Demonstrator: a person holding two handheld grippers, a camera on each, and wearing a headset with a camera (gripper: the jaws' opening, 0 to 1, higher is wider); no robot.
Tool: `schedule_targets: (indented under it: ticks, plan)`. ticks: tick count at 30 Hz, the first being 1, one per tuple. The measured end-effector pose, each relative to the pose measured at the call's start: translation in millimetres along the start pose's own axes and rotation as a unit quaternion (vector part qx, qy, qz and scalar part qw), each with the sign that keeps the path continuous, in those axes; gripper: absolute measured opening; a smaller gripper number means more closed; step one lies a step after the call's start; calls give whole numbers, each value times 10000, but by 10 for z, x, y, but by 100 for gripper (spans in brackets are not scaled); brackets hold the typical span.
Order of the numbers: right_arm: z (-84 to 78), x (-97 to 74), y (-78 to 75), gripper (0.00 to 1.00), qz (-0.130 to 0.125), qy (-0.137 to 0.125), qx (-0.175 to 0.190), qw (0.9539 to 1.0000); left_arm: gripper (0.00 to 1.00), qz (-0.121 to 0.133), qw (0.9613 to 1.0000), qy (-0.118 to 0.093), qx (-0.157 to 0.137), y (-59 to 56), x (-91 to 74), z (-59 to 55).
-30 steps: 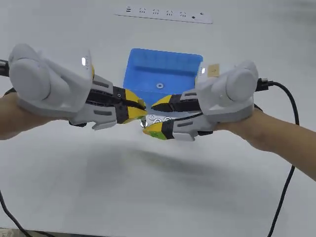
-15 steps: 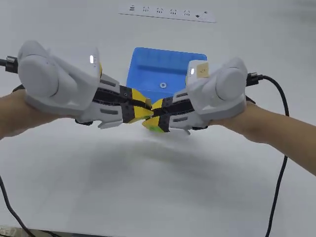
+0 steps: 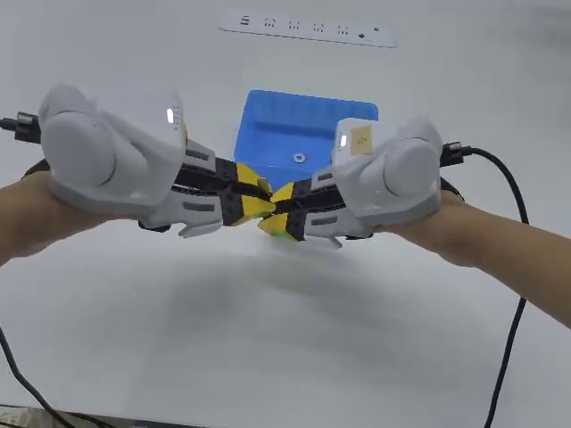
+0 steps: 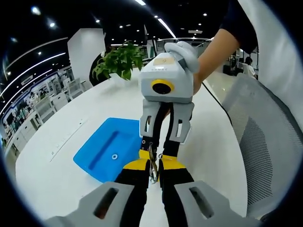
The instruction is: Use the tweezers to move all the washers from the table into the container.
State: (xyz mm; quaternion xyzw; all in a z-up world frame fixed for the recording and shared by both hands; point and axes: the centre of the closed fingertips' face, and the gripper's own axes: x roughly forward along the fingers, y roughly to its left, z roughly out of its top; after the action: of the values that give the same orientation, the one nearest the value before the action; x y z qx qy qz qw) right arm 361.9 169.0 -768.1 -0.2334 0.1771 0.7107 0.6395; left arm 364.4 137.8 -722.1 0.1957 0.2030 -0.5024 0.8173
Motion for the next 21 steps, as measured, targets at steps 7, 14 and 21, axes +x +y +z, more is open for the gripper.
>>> schedule_targets:
  ticks: [7, 14, 21]
  plan:
    - [25, -25, 19, 10, -41, 3, 10, 10000, 25, 182, 9997, -149, -99, -24, -98, 93]
    - [199, -137, 43, 10, -160, -150, 30, 9998, 42, 595, 9960, -517, -430, -37, -309, 199]
    - [362, -314, 0, 10, -302, -341, 135, 9989, 58, 833, 9911, -709, -760, -140, -497, 278]
